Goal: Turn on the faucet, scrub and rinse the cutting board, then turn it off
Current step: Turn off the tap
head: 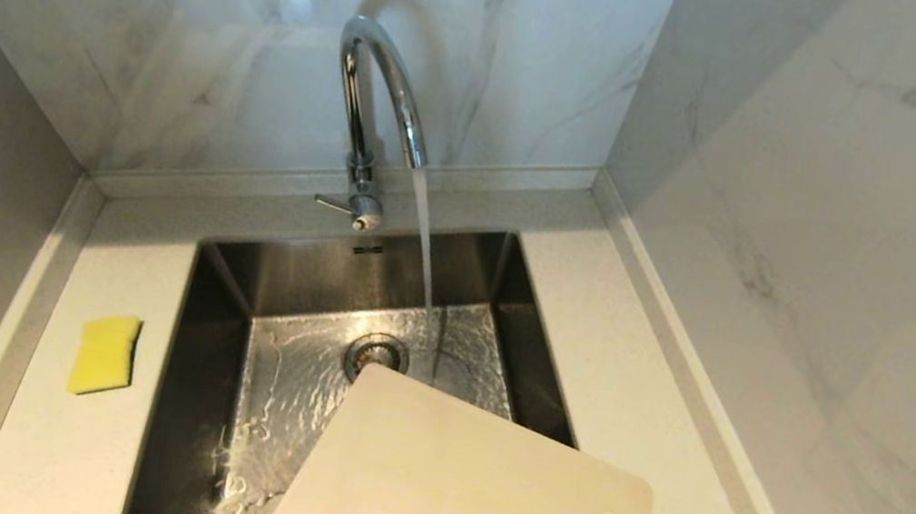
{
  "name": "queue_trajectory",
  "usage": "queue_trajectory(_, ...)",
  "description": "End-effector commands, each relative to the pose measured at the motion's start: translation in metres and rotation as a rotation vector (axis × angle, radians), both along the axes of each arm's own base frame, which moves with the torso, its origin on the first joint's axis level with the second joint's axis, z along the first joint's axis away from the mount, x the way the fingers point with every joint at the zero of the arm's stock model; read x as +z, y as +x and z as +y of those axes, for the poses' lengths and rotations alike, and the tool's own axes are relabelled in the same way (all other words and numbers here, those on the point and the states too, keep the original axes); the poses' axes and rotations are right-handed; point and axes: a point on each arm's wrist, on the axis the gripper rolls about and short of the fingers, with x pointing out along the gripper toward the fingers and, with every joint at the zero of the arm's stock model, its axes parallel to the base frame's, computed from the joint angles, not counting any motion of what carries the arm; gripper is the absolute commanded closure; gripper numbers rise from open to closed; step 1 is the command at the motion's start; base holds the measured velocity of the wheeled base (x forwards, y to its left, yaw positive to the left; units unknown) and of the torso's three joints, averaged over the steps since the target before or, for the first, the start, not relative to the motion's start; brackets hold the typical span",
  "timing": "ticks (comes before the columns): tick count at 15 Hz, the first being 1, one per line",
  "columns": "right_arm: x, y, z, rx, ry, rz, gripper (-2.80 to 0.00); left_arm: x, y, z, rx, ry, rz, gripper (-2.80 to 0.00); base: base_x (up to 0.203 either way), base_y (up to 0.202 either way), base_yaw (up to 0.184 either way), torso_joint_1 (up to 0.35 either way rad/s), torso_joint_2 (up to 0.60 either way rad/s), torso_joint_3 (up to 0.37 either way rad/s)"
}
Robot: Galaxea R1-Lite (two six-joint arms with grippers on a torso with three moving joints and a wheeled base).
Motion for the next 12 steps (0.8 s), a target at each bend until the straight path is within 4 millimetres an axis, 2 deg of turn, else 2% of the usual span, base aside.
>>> queue_trajectory(1, 0.0, 0.0, 0.0, 0.0, -0.001, 0.001, 0.0, 0.0, 0.0, 0.0, 0.0, -0.002, -0.001, 0.0, 0.0, 0.0, 0.0, 0.0, 0.0, 0.0)
queue_trajectory(3, 0.0, 0.0, 0.0, 0.0, 0.0, 0.001, 0.0, -0.001, 0.0, 0.0, 0.0, -0.005, 0.0, 0.0, 0.0, 0.0, 0.0, 0.0, 0.0, 0.0)
queue_trajectory(5, 0.0, 0.0, 0.0, 0.0, 0.0, 0.001, 0.0, 0.014, -0.002, 0.0, -0.019, 0.004, -0.021, 0.0, 0.0, 0.0, 0.0, 0.0, 0.0, 0.0)
queue_trajectory(6, 0.0, 0.0, 0.0, 0.0, 0.0, 0.001, 0.0, 0.027, -0.001, -0.001, -0.05, 0.016, -0.002, 0.0, 0.0, 0.0, 0.0, 0.0, 0.0, 0.0)
queue_trajectory(8, 0.0, 0.0, 0.0, 0.0, 0.0, 0.001, 0.0, 0.069, 0.002, -0.003, -0.128, 0.026, 0.044, 0.0, 0.0, 0.0, 0.0, 0.0, 0.0, 0.0)
queue_trajectory(9, 0.0, 0.0, 0.0, 0.0, 0.0, 0.001, 0.0, 0.094, 0.008, -0.003, -0.176, 0.027, 0.111, 0.0, 0.0, 0.0, 0.0, 0.0, 0.0, 0.0)
queue_trajectory(12, 0.0, 0.0, 0.0, 0.0, -0.001, 0.001, 0.0, 0.139, 0.032, -0.005, -0.29, 0.011, 0.356, 0.0, 0.0, 0.0, 0.0, 0.0, 0.0, 0.0)
